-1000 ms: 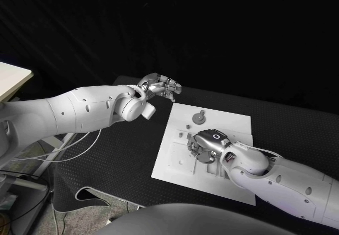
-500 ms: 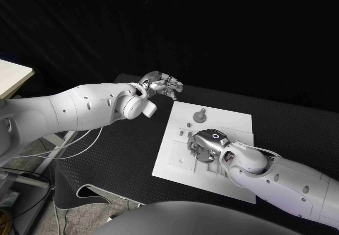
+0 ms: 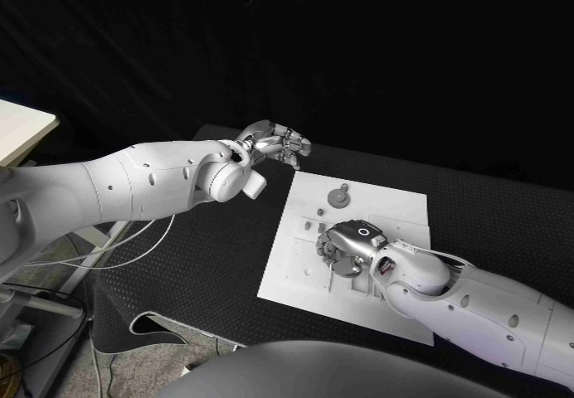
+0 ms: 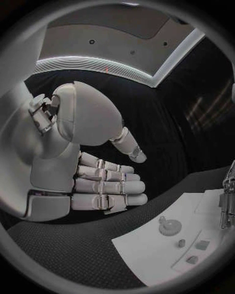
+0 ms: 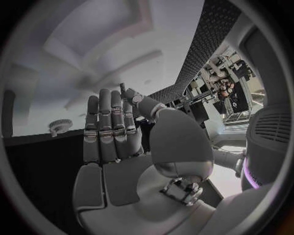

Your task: Assemble the parts on the task board

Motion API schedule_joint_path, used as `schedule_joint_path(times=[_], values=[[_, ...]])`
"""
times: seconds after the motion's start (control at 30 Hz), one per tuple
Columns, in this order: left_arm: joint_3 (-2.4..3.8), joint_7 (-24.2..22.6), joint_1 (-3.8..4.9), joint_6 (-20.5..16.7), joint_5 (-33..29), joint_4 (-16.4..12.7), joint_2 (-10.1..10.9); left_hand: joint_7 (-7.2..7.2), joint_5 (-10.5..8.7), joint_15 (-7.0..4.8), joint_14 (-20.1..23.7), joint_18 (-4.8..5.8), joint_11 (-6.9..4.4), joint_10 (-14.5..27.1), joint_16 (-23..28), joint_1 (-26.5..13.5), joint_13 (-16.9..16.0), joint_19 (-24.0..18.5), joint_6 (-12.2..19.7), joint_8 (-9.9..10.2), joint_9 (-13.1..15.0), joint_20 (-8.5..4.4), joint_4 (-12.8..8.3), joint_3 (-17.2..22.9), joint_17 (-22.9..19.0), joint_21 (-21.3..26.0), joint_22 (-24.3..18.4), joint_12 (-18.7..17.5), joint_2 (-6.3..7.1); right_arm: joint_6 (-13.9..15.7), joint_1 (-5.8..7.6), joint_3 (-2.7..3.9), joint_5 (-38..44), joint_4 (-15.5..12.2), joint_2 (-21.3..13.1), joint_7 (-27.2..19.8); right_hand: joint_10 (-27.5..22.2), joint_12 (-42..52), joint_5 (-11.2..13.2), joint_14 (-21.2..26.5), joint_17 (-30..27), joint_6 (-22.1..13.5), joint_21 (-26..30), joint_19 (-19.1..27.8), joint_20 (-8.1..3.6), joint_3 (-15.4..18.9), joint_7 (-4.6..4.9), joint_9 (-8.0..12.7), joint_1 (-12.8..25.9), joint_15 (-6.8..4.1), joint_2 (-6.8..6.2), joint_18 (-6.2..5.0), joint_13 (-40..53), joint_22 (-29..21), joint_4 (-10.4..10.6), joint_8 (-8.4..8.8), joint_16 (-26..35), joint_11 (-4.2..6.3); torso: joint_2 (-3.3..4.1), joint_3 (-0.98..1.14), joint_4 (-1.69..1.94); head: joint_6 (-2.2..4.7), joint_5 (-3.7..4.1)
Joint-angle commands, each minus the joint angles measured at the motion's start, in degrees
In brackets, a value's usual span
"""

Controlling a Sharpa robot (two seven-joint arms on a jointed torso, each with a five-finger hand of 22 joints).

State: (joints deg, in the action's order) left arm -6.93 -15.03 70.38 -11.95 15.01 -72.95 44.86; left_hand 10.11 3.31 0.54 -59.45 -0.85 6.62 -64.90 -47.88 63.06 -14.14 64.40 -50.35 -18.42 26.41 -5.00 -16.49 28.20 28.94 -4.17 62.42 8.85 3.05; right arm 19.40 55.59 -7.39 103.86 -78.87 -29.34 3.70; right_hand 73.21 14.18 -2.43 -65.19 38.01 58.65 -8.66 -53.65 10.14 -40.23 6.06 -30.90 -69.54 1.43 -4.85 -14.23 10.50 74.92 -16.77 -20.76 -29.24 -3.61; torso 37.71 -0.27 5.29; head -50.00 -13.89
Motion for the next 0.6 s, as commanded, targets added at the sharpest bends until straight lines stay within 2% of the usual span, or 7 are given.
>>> schedule_joint_path(times=[0.03,0.6], values=[[0.04,-0.5,0.05,0.7,-0.4,-0.1,-0.1,-0.16,-0.17,0.13,-0.4,-0.69,0.08,0.4,0.3,0.3,0.1,0.3,0.4,0.2,-0.1,0.05,0.0,-0.3,0.1,0.3,-0.1,-0.2,-0.35,-0.7,-0.04,-0.04,0.1,0.0,0.0,-0.4,0.2,-0.3,-0.4,-0.4,0.1,0.1,0.3,-0.3,-0.06,-0.4,0.12,-0.1,0.5,0.02,0.08,-0.77,0.1,0.7,0.0,-0.39,0.3,0.09,-0.01,-0.02,-0.02,0.00,-0.07],[0.04,-0.4,0.05,0.8,-0.4,0.0,-0.1,-0.15,-0.18,0.14,-0.4,-0.68,0.09,0.4,0.4,0.3,0.1,0.3,0.4,0.2,-0.1,0.06,0.0,-0.4,0.1,0.3,-0.2,-0.2,-0.37,-1.2,-0.04,-0.13,0.3,0.4,0.1,-0.1,0.2,-0.4,-0.4,-0.4,0.2,0.1,0.3,-0.3,-0.06,-0.4,0.12,-0.1,0.6,0.02,0.12,-0.76,0.2,0.7,0.0,-0.37,0.3,0.08,0.00,0.07,-0.08,0.00,-0.12]])
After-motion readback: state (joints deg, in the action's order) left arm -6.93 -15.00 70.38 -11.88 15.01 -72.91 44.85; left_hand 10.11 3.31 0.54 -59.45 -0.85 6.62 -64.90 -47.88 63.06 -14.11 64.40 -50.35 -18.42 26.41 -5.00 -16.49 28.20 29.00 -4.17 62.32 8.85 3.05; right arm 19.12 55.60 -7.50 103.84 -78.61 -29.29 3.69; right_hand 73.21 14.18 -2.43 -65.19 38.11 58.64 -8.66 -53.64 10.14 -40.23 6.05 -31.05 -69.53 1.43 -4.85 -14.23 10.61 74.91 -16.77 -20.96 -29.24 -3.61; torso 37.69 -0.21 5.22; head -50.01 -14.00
